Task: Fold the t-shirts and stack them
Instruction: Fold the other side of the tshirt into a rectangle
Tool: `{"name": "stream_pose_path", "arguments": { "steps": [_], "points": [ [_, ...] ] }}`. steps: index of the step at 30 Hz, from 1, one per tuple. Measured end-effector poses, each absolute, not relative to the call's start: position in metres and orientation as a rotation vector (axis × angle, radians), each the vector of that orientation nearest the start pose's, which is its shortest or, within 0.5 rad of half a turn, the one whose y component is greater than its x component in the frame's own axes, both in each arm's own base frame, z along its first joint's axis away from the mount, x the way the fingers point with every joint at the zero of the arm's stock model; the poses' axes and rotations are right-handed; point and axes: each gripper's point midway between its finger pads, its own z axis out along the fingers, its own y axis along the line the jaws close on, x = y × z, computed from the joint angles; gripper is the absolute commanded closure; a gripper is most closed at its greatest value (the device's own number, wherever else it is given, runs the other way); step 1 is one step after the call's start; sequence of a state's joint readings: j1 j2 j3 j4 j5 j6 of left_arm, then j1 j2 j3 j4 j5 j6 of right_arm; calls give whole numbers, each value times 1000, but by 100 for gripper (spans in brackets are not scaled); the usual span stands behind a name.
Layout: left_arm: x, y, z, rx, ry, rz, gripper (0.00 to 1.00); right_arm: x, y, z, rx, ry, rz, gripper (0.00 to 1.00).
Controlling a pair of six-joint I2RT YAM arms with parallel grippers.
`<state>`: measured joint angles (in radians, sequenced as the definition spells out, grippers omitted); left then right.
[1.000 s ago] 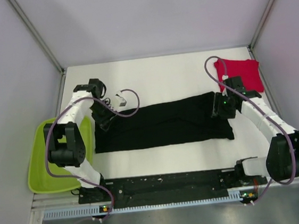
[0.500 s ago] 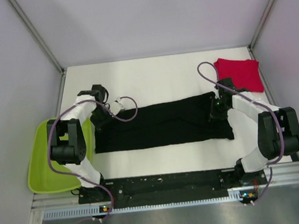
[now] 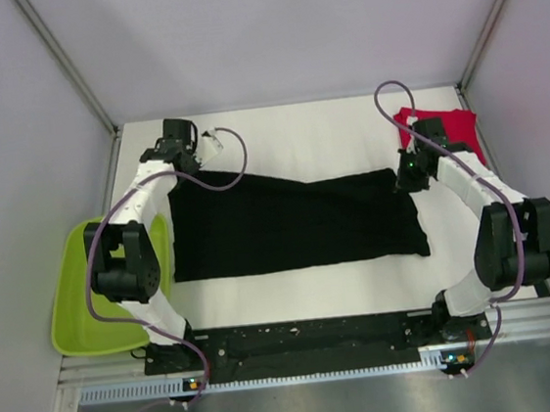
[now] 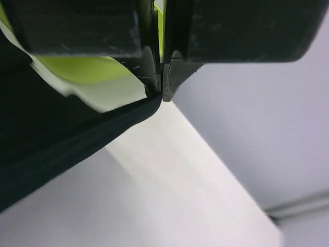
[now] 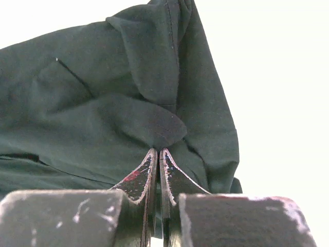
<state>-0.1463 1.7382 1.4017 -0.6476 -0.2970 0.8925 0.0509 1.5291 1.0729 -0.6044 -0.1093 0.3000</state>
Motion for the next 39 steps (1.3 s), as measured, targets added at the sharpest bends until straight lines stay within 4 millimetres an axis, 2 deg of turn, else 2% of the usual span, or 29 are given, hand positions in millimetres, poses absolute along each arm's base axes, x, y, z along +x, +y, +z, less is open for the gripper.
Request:
{"name": "stream_pose_path", "arguments": {
  "steps": [2, 4, 8, 11, 13, 15, 16, 18, 19, 20, 21, 23, 24, 25, 26, 30, 32, 34, 37, 39],
  "points": [
    [444, 19, 156, 1180, 2264, 707, 100, 340, 48, 91, 271, 2618, 261, 100],
    [443, 18, 153, 1210, 2242, 726, 100, 334, 48, 87, 261, 2630, 265, 100],
    [404, 25, 105, 1383, 2342, 696, 100, 306, 49, 68, 263, 2701, 272, 100],
    [351, 35, 63, 1582, 2479, 623, 100, 287, 51, 58, 268, 2749, 286, 100],
    [328, 38, 50, 1671, 2530, 584, 100, 282, 52, 56, 268, 2760, 298, 100],
    [315, 38, 44, 1729, 2551, 561, 98, 281, 52, 55, 268, 2764, 300, 100],
    [312, 38, 43, 1747, 2556, 556, 94, 280, 52, 54, 269, 2766, 299, 100],
    [308, 38, 41, 1768, 2560, 549, 78, 279, 52, 53, 270, 2770, 299, 100],
    [307, 38, 41, 1778, 2558, 548, 70, 279, 52, 53, 270, 2771, 300, 98],
    [306, 38, 41, 1783, 2559, 546, 64, 278, 52, 53, 269, 2771, 301, 90],
    [305, 38, 42, 1788, 2563, 541, 59, 278, 52, 52, 270, 2774, 301, 80],
    [304, 35, 45, 1793, 2572, 513, 57, 276, 52, 51, 281, 2782, 294, 65],
    [305, 33, 50, 1789, 2576, 493, 50, 274, 50, 51, 279, 2788, 285, 61],
    [309, 29, 58, 1778, 2575, 474, 45, 272, 49, 52, 284, 2792, 274, 56],
    [314, 26, 68, 1761, 2568, 457, 36, 269, 47, 53, 290, 2796, 256, 51],
    [343, 5, 118, 1663, 2496, 366, 36, 260, 34, 69, 316, 2767, 158, 35],
    [352, -10, 142, 1639, 2441, 277, 39, 257, 25, 81, 332, 2725, 98, 32],
    [354, -20, 152, 1618, 2413, 214, 46, 256, 17, 89, 359, 2690, 52, 32],
    [359, -28, 150, 1536, 2433, 171, 50, 256, 8, 85, 428, 2693, 28, 35],
    [369, -29, 139, 1471, 2471, 181, 48, 257, 2, 71, 478, 2721, 17, 48]
  ]
}}
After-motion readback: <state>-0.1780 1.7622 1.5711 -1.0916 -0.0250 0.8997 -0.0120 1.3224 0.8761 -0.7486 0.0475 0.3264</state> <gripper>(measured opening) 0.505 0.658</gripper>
